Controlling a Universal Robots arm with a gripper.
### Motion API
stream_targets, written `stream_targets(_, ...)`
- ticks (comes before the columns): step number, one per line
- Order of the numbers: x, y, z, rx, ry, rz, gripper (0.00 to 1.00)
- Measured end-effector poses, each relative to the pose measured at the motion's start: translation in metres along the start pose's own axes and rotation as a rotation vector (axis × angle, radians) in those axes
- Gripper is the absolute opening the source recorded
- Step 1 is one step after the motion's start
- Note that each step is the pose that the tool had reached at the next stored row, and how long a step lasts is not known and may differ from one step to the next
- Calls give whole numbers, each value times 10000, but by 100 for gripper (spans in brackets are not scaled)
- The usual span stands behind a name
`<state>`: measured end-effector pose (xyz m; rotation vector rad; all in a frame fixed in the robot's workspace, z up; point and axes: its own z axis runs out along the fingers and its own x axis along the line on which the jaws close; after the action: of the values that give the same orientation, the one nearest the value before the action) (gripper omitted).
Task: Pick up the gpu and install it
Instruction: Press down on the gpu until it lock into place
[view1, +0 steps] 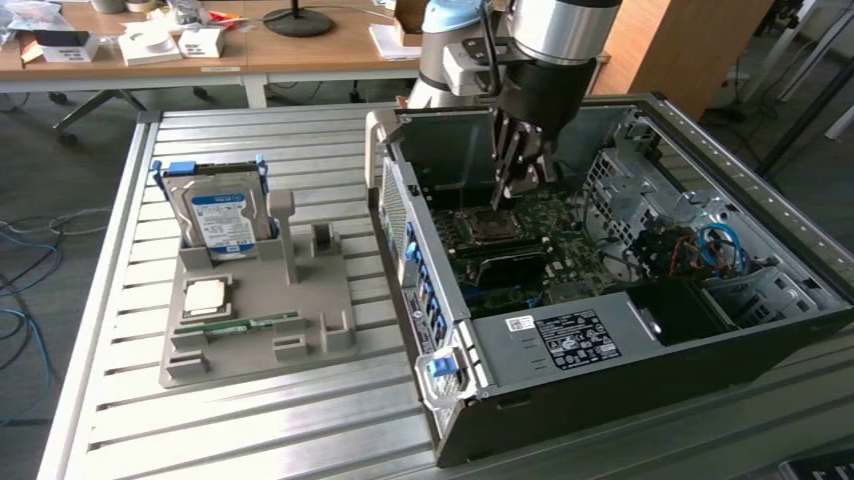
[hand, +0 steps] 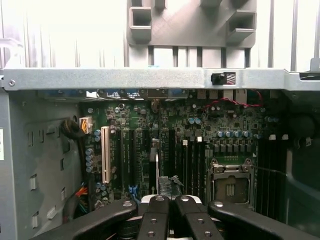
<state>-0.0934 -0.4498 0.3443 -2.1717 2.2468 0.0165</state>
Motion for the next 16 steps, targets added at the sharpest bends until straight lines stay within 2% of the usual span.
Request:
stream_targets(4,-1,0,-51,-1,1,0,11)
stream_targets(9,-1,-1,-52,0,0,-1,11)
stream_targets(16,-5,-109,-51,-1,0,1,11)
